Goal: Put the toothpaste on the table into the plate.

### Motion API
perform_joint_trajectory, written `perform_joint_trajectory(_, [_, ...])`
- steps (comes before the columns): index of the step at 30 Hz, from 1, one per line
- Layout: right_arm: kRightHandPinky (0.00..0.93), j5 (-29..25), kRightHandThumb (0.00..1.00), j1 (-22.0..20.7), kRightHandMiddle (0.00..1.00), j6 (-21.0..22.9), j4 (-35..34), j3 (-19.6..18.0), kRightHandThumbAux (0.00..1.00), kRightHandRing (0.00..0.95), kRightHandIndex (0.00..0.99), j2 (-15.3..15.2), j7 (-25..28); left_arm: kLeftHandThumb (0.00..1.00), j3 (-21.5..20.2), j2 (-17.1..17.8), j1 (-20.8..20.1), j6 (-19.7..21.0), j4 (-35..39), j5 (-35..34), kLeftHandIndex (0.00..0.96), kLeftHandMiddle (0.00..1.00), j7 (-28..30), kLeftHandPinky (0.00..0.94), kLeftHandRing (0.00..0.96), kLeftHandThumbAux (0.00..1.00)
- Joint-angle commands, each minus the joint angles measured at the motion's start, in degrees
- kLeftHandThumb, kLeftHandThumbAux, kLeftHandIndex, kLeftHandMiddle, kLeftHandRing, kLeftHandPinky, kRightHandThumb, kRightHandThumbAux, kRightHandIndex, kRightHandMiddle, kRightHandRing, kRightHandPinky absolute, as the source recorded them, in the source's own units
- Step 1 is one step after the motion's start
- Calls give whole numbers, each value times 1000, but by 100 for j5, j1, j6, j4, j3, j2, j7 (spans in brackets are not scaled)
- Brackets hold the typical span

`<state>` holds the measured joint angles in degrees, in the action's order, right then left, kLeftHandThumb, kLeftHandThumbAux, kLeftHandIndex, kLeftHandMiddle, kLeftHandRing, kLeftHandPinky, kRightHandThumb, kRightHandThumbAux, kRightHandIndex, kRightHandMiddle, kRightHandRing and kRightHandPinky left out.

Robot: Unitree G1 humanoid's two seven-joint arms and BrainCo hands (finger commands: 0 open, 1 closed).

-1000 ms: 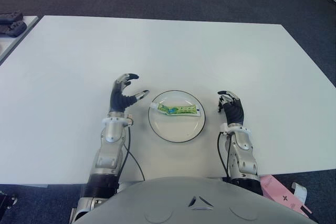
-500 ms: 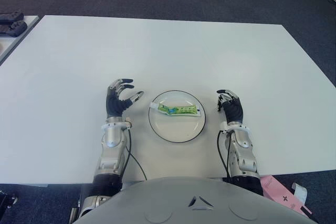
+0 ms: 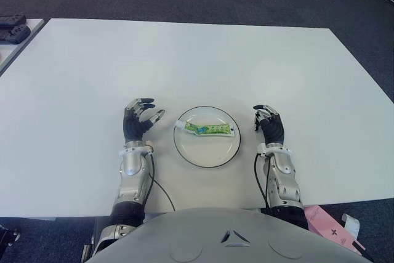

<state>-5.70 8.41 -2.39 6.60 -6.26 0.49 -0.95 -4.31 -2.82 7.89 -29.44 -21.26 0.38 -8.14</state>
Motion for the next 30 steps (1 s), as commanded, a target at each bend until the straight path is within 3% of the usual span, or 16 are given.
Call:
perform_joint_trajectory(1, [806, 55, 704, 108, 809, 177, 243, -18, 725, 806, 438, -19, -36, 19, -37, 24, -4, -26, -165, -169, 460, 456, 211, 451, 452, 998])
perform_joint_trajectory(16, [799, 37, 703, 101, 806, 205, 205, 12, 726, 803, 438, -29, 71, 64, -33, -37, 158, 241, -144, -637, 485, 502, 723, 495, 492, 998])
perform_joint_trajectory(19, [797, 22, 702, 109, 801, 225, 187, 21, 726, 798, 438, -25, 97, 490, -22, -59, 197, 273, -150, -707, 447, 511, 813, 499, 501, 812])
perform_joint_trajectory(21, [798, 4, 703, 114, 799, 231, 175, 26, 725, 796, 437, -25, 128, 592, -8, -75, 229, 307, -125, -701, 438, 516, 821, 501, 505, 767])
perform_joint_trajectory(25, [801, -46, 703, 125, 795, 216, 161, 33, 725, 794, 437, -25, 218, 676, 28, -87, 295, 375, -76, -669, 432, 525, 826, 505, 513, 729])
perform_joint_trajectory(30, [799, -55, 703, 131, 793, 195, 164, 42, 725, 792, 437, -35, 265, 692, 56, -61, 335, 365, -57, -659, 431, 539, 895, 514, 521, 721])
